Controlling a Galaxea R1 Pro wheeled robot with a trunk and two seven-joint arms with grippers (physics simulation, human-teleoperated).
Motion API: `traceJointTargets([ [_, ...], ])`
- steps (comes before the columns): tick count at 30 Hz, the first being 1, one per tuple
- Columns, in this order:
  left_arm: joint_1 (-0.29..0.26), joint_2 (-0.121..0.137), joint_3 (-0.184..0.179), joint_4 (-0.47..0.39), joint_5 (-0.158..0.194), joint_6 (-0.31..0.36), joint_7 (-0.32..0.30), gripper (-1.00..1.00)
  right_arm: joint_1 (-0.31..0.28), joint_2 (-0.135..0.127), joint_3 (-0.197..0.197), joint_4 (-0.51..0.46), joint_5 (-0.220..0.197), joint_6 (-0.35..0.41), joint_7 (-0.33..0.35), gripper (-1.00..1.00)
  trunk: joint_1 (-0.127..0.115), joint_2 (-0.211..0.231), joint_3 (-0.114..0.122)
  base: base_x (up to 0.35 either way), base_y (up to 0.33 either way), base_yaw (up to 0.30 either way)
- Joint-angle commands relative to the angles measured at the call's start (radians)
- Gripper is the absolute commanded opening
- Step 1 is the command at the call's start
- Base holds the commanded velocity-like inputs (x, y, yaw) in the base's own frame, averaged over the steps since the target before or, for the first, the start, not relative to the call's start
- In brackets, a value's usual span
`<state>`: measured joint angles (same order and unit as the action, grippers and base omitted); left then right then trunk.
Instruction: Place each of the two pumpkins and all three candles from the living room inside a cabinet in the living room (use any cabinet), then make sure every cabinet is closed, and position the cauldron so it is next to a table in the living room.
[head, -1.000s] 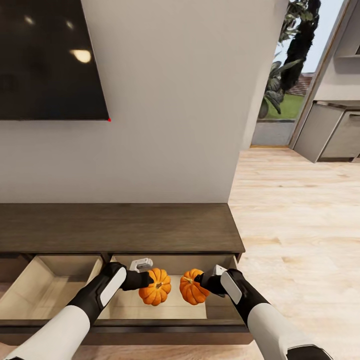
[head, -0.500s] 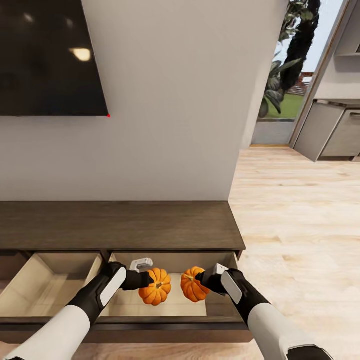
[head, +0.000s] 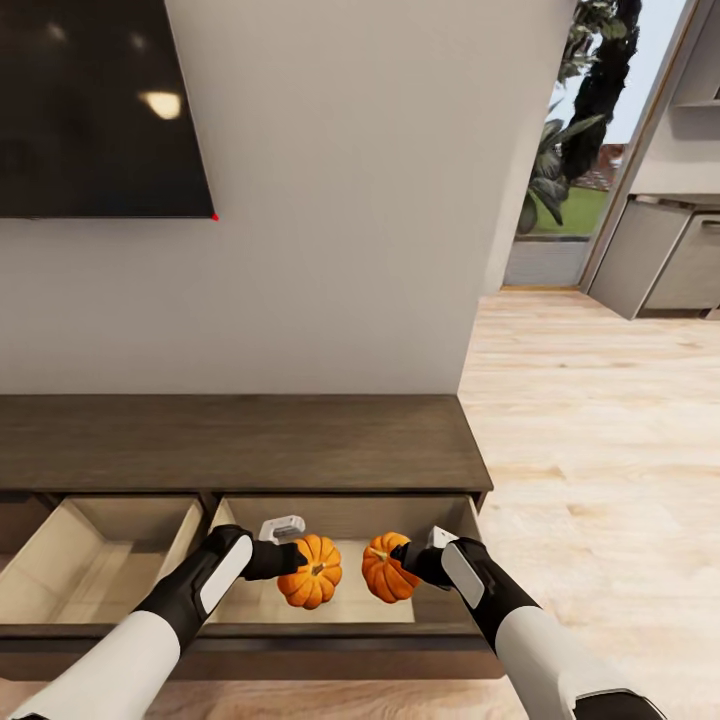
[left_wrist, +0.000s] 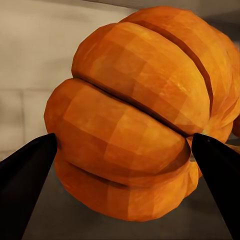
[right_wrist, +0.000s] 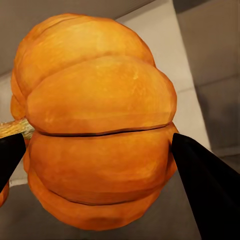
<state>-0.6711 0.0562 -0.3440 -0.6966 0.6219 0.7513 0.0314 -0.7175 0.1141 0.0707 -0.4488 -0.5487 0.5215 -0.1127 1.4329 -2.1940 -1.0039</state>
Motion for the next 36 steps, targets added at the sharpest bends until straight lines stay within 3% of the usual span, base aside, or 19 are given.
traceJointTargets([
  [1,-0.001,0.001,-0.004,-0.001,0.005,0.002,0.004,-1.00,0.000,-0.001,0.006,-0.002,-0.012,0.003,-0.009,-1.00,0.004,-0.008,-0.004,0.000,0.000,0.000],
  [13,-0.001,0.001,-0.004,0.004,0.007,-0.026,0.010,-1.00,0.000,0.000,0.003,-0.002,-0.011,0.002,-0.014,-1.00,0.050,-0.092,-0.042,0.000,0.000,0.000],
  [36,-0.001,0.001,-0.004,0.003,0.007,-0.033,0.011,-1.00,0.000,0.002,0.003,-0.002,-0.010,0.001,-0.015,-1.00,0.050,-0.092,-0.042,0.053,0.000,0.000],
])
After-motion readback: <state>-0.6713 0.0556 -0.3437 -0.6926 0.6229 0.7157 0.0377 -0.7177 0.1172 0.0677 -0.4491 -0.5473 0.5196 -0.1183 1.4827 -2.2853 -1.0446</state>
